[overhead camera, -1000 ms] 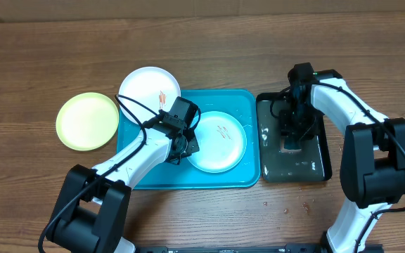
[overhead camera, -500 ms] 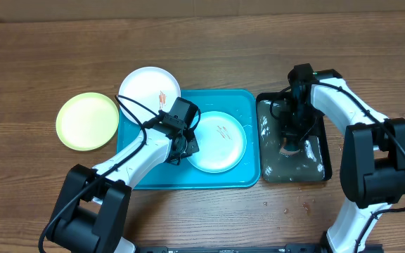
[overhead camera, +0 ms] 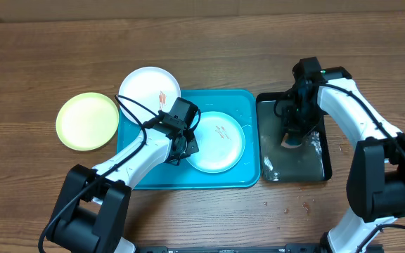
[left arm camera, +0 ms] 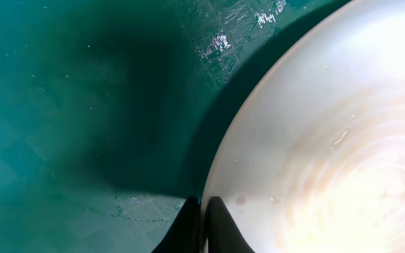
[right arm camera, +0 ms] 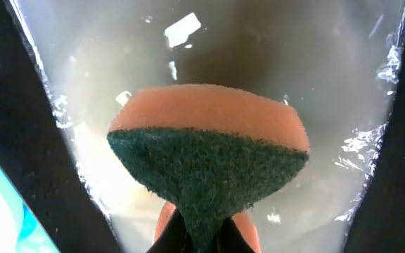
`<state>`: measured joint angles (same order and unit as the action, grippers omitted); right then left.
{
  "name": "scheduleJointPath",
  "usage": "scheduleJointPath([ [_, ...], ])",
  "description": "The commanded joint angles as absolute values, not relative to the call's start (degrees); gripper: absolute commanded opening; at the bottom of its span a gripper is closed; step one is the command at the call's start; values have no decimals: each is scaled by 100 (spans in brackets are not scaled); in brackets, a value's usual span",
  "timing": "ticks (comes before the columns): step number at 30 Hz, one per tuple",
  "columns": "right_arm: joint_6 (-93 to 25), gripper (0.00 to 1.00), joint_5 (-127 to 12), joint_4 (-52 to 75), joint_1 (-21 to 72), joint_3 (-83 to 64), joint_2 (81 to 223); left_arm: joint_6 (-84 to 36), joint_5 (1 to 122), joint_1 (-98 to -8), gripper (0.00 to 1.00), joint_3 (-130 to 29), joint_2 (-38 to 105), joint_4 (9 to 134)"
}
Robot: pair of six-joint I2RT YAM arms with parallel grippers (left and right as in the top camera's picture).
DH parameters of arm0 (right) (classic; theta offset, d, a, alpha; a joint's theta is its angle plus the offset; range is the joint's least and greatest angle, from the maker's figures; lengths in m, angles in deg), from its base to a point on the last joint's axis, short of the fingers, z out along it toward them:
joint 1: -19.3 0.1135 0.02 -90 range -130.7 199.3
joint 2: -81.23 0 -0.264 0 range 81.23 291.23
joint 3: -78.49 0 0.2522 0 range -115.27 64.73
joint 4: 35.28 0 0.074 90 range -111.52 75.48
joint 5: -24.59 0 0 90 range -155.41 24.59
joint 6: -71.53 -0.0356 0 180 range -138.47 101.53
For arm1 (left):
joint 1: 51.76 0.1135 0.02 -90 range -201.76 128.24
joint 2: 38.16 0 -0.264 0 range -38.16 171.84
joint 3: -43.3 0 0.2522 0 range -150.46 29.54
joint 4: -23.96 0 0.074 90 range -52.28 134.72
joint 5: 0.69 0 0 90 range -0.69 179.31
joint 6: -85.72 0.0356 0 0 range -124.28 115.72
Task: Clean dirty plates on tray and stack at the side
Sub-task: 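Grasp the sponge with right gripper and dip it in the water, then lift the sponge with right gripper and move it toward the teal tray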
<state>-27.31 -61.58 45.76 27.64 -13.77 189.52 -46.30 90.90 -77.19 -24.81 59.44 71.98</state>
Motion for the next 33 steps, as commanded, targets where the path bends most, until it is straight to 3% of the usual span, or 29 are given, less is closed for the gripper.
scheduleJointPath([
  [1, -2589, 4, -6171, 4655, 2759, -1630, 18709, -4672, 9293, -7728, 4, -2385, 5894, 7262],
  [14, -2571, 4, -6169, 5013, 2759, -1768, 18709, -4650, 9271, -7730, 4, -2385, 5894, 7257],
  [27, -2576, 4, -6121, 4148, 2775, -951, 18709, -4650, 9271, -7730, 4, -2385, 5894, 7257],
  [33, -2573, 17, -6075, 3888, 2799, -695, 18709, -4652, 9269, -7730, 4, -2385, 5894, 7253],
])
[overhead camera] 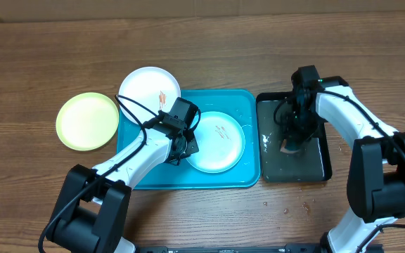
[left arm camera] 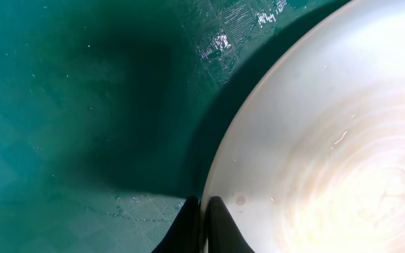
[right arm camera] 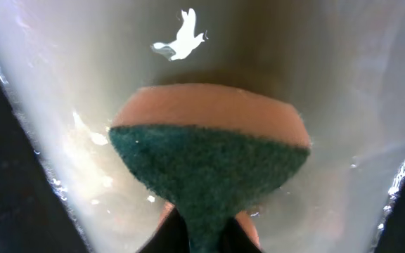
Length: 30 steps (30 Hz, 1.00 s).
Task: Clean dirty plates on tray and stack at the side
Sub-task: 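Lift the sponge with right gripper and move it toward the teal tray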
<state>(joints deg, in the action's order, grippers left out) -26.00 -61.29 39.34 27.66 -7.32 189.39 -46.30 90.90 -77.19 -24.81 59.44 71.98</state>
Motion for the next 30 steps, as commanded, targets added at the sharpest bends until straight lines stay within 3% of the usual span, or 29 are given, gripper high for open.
scheduleJointPath([
  [1, -2576, 19, -6057, 3894, 2799, -695, 18709, -4652, 9269, -7730, 4, -2385, 5894, 7253],
  [6, -2576, 40, -6062, 3975, 2796, -789, 18707, -4650, 9269, -7730, 4, -2385, 5894, 7255],
  [10, -2578, 49, -6064, 4023, 2796, -931, 18567, -4648, 9269, -7730, 4, -2385, 5894, 7259],
  [22, -3076, 45, -6385, 4157, 2825, -795, 17205, -4650, 9269, -7730, 4, -2385, 5894, 7264],
  [24, -3074, 59, -6341, 4181, 2825, -782, 17173, -4652, 9269, -7730, 4, -2385, 5894, 7257],
  [26, -3065, 92, -6105, 4146, 2825, -739, 17190, -4652, 9269, -7730, 4, -2385, 5894, 7257],
  [27, -3043, 100, -6029, 4115, 2823, -725, 17195, -4652, 9269, -7730, 4, -2385, 5894, 7257],
  [30, -3006, 100, -5990, 4021, 2818, -723, 17195, -4650, 9269, -7730, 4, -2385, 5894, 7259],
])
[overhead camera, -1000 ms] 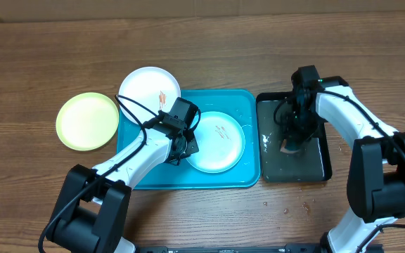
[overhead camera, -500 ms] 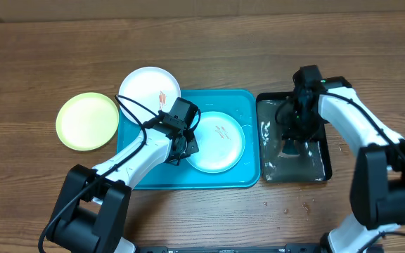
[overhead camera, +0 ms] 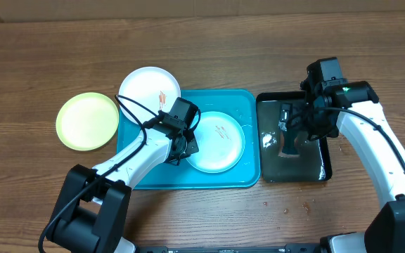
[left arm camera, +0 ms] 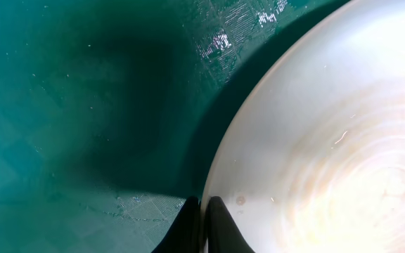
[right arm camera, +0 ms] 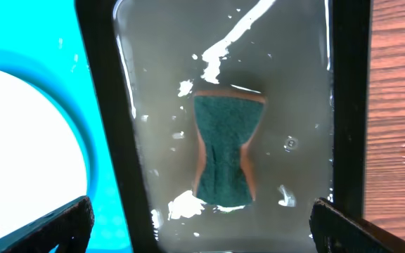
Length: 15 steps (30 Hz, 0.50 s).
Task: Clean dirty plates on tray and stack at the side
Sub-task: 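Lift the sponge with right gripper and move it toward the teal tray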
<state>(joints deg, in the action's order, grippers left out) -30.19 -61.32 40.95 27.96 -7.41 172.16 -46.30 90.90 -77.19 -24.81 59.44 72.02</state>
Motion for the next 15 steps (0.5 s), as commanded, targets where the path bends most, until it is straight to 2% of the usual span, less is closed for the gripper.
scheduleJointPath([
  [1, -3008, 100, -5990, 4006, 2818, -723, 17195, -4650, 9269, -7730, 4, -2385, 5894, 7262],
  [2, -3008, 100, -5994, 4008, 2818, -723, 17195, -4650, 9269, -7730, 4, -2385, 5894, 7262],
  [3, -3011, 95, -5996, 4028, 2818, -723, 17195, -4650, 9269, -7730, 4, -2385, 5894, 7262],
  [5, -3052, 65, -6000, 4060, 2818, -721, 17195, -4652, 9269, -7730, 4, -2385, 5894, 7259],
  [6, -3052, 57, -5998, 4078, 2818, -715, 17195, -4652, 9269, -7730, 4, -2385, 5894, 7259],
  [11, -3050, 48, -6022, 3864, 2868, -325, 17195, -4652, 9267, -7730, 5, -2385, 5894, 7259],
  [15, -3050, 47, -6020, 3228, 2873, 293, 17195, -4652, 9269, -7730, 4, -2385, 5894, 7253],
])
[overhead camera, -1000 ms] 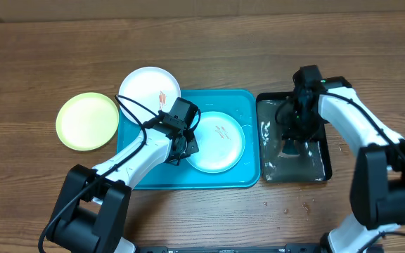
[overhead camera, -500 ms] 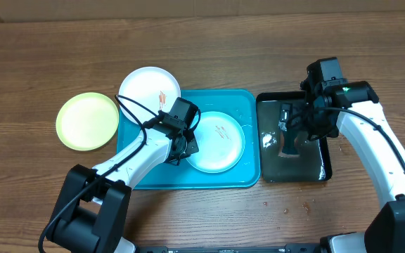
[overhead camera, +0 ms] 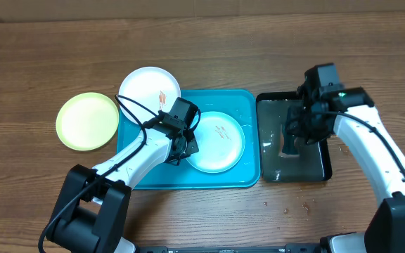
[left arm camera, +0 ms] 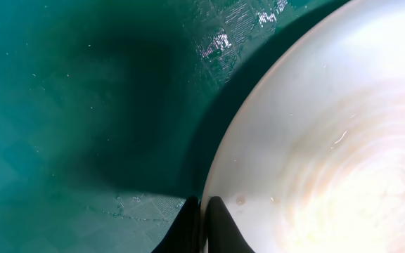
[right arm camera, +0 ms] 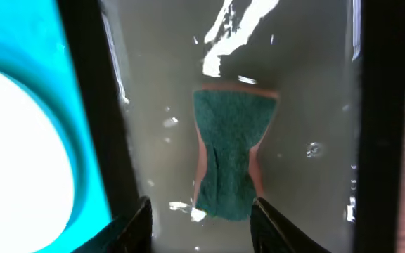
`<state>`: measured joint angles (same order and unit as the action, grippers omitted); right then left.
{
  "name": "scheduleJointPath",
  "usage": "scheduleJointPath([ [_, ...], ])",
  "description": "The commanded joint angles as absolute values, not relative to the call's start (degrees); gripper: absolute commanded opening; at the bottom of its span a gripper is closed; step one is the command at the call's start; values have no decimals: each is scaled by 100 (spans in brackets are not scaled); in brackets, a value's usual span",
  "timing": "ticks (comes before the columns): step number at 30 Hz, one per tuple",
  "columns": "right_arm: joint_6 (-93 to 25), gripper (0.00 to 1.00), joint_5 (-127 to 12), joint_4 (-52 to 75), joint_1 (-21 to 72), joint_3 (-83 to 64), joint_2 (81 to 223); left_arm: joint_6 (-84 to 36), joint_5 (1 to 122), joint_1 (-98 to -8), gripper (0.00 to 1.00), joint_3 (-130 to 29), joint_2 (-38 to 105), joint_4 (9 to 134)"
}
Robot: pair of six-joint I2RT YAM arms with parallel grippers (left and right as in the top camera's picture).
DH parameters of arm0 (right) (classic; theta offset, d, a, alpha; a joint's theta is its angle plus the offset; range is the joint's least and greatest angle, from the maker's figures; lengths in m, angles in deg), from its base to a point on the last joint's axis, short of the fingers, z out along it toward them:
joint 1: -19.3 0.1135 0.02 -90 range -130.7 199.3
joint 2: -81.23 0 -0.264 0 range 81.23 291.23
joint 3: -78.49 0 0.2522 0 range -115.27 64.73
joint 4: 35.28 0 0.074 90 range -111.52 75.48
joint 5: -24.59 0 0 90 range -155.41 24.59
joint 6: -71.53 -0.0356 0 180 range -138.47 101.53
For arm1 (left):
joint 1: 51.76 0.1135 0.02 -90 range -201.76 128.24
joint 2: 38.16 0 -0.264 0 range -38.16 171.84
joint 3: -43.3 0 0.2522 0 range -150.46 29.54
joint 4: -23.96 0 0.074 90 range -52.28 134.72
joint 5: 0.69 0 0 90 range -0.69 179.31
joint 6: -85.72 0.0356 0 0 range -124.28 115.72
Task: Clean dirty plates on tray and stack at the side
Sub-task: 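Lift the sponge with right gripper and move it toward the teal tray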
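A white plate with faint smears lies on the blue tray. My left gripper is shut on its left rim; the left wrist view shows the closed gripper pinching the plate edge. A green-and-orange sponge lies in the murky water of the black tray. My right gripper hangs open just over the sponge, one finger to each side and neither touching it.
A second white plate with an orange stain sits at the blue tray's back-left corner. A pale green plate lies on the wooden table to the left. Water drops dot the table near the black tray's front.
My right gripper has come lower over the sponge and its fingers stand closer together, still open. The sponge lies where it was. The left gripper and its plate have not moved.
My right gripper was shut on the sponge in the black tray's water at the first two moments. Then it was wide open above the sponge, which lay loose in the water. Now it is lower and narrower. The left gripper held the plate rim throughout.
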<state>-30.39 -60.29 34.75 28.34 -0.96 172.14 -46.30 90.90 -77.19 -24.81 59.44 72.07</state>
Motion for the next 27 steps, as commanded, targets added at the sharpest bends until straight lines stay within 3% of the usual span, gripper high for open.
scheduleJointPath([
  [1, -3050, 47, -6020, 2983, 2873, 481, 17195, -4652, 9269, -7730, 4, -2385, 5894, 7246],
  [10, -3050, 50, -6092, 1615, 2871, 1469, 17195, -4652, 9247, -7730, 4, -2385, 5894, 7237],
  [23, -3050, 51, -6293, 1282, 2871, 1648, 17201, -4652, 9247, -7730, 4, -2385, 5894, 7235],
  [27, -3052, 47, -6280, 1132, 2871, 1764, 17201, -4650, 9247, -7730, 4, -2385, 5894, 7237],
])
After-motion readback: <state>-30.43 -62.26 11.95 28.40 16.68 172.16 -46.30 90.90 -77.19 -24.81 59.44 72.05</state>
